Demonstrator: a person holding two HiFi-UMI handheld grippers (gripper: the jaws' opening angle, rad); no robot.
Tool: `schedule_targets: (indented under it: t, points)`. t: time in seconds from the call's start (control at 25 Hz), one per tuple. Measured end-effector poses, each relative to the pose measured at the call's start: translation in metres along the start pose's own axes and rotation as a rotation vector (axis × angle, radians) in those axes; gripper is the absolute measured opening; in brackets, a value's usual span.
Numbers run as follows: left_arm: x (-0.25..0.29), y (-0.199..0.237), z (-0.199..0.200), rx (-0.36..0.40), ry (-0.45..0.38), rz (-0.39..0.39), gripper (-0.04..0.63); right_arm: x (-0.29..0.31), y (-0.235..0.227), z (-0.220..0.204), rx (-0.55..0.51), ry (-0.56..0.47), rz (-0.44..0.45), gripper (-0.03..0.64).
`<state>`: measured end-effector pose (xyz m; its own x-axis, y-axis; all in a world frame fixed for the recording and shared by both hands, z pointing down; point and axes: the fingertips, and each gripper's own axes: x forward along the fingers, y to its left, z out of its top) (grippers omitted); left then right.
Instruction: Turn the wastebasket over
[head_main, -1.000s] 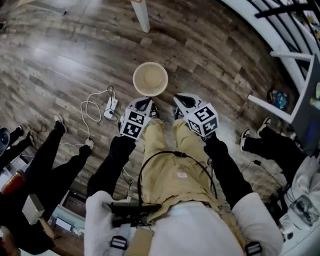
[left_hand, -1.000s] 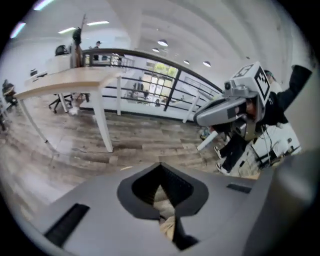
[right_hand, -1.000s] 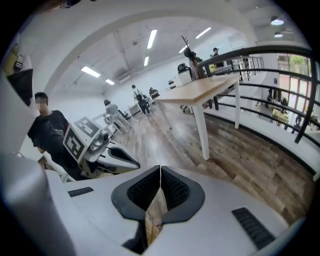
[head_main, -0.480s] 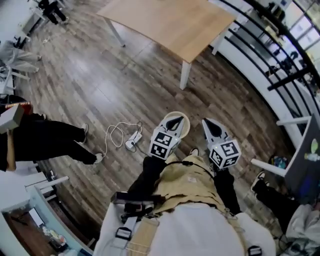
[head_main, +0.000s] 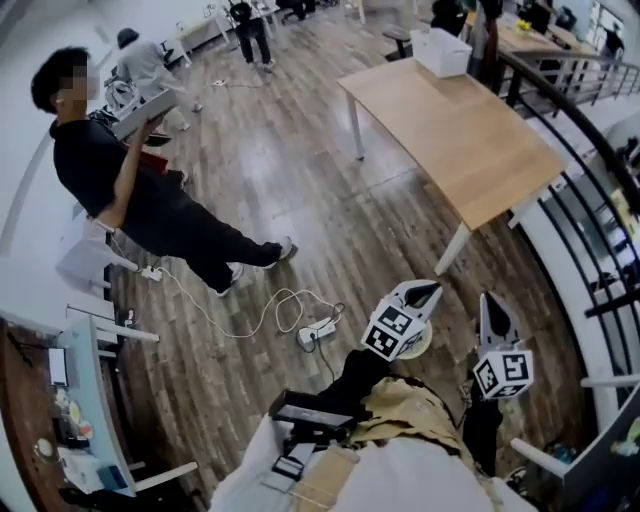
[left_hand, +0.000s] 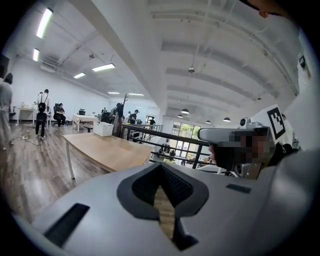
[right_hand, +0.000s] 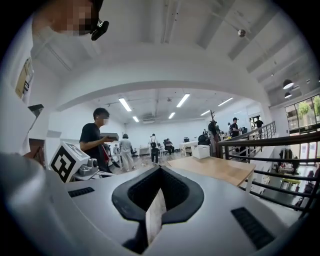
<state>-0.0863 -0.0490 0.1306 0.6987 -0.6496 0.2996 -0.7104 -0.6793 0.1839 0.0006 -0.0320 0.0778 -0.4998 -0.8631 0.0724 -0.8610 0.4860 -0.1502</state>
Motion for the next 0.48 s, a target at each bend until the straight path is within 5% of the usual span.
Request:
schedule_targets:
  t: [0.48]
  points:
    - [-0.019, 0.028, 0.027, -0.005, -0.057, 0.053, 0.000, 0.023, 0.023, 0.041, -0.059, -0.051, 0.057, 0.020]
